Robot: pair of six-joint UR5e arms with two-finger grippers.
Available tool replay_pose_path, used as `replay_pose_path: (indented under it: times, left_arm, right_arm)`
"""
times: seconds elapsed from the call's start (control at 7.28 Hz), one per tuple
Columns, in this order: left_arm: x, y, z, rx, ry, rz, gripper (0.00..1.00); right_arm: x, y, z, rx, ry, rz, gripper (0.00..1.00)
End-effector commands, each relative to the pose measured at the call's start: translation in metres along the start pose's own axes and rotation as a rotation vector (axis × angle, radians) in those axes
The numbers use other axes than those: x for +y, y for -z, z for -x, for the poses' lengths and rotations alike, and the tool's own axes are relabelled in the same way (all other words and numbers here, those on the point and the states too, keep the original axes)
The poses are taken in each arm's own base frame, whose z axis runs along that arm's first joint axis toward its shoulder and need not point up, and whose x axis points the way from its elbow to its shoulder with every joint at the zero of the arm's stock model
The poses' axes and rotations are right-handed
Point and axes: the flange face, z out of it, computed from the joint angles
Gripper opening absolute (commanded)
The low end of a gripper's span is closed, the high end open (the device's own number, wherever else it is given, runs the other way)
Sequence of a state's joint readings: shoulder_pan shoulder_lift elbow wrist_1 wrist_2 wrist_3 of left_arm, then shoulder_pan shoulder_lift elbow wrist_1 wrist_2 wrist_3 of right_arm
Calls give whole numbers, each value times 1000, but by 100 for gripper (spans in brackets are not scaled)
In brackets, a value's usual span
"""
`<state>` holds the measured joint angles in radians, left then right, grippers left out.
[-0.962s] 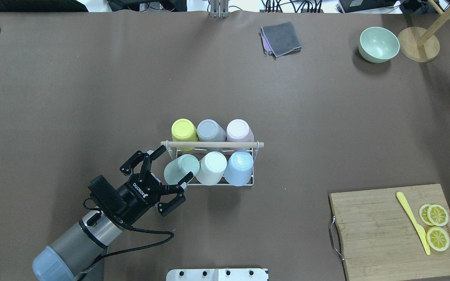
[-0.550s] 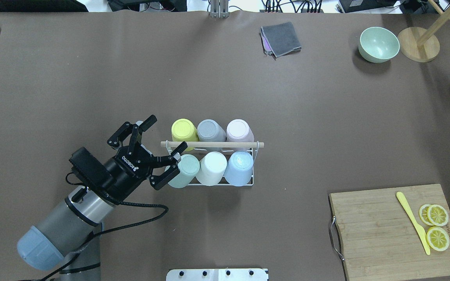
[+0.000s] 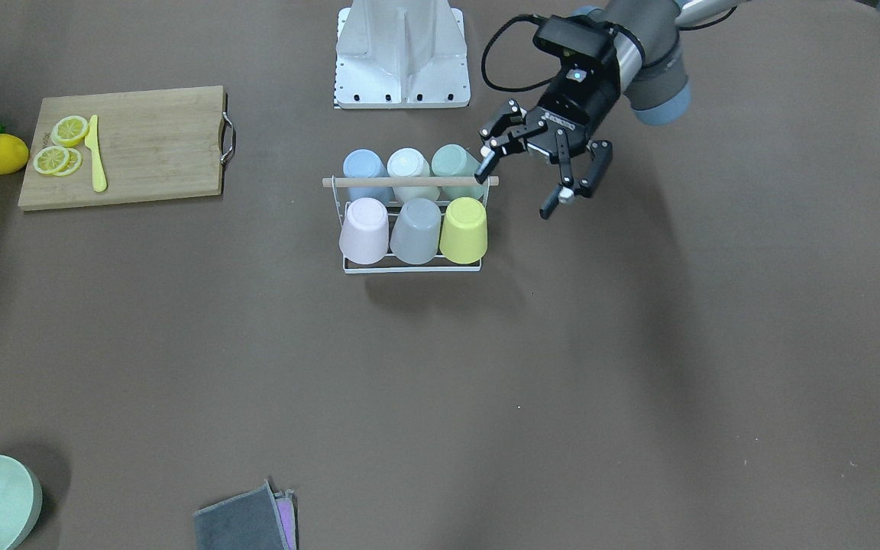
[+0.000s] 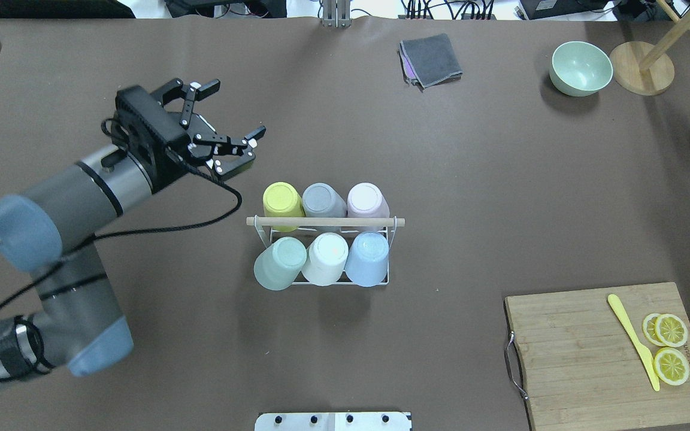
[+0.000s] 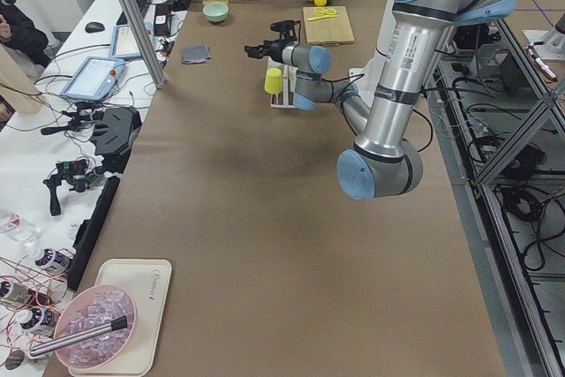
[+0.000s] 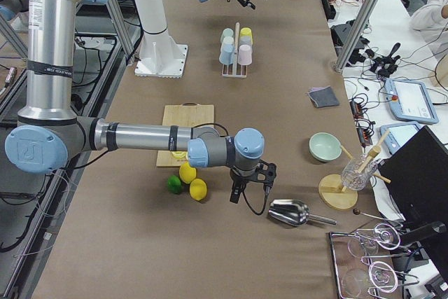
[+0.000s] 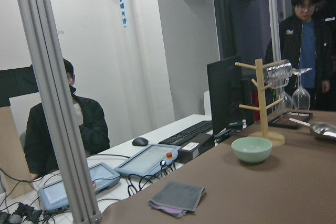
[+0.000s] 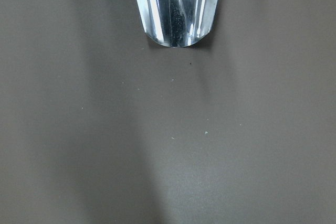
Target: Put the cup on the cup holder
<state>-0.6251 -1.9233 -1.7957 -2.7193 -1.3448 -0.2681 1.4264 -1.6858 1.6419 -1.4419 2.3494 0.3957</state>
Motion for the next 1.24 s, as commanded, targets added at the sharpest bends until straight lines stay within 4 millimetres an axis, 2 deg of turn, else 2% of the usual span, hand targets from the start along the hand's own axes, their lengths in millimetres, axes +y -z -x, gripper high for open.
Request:
replay_pose_path:
  times: [0.0, 0.14, 0.27, 0.41, 0.55, 0.69, 0.82, 0.96, 1.1]
  left_arm:
    - [-6, 3, 135, -33, -12, 287, 98]
    - [7, 8, 161, -67, 59, 382, 98]
    - [49, 28, 183, -83, 145, 528, 98]
    - [71, 48, 202, -130, 180, 637, 98]
    - [89, 70, 209, -177, 225, 781, 98]
    - [107, 103, 222, -168, 338, 944, 98]
    - [133, 135, 246, -115, 516, 1073, 98]
    - [174, 172, 286, -166, 654, 1163, 98]
    - [222, 217, 303, -232, 730, 1237, 98]
  right_arm:
    - [0, -1, 0, 4, 0, 0, 100]
    - [0, -1, -1, 6, -1, 0, 100]
    - [-1, -1, 0, 4, 0, 0, 100]
    - [0, -1, -1, 4, -2, 0, 100]
    - [0, -1, -1, 4, -2, 0, 100]
    - [0, -1, -1, 6, -2, -1, 100]
    - [0, -1, -2, 6, -3, 0, 100]
    - [0, -2, -2, 7, -3, 2, 100]
    - [0, -2, -2, 6, -4, 1, 100]
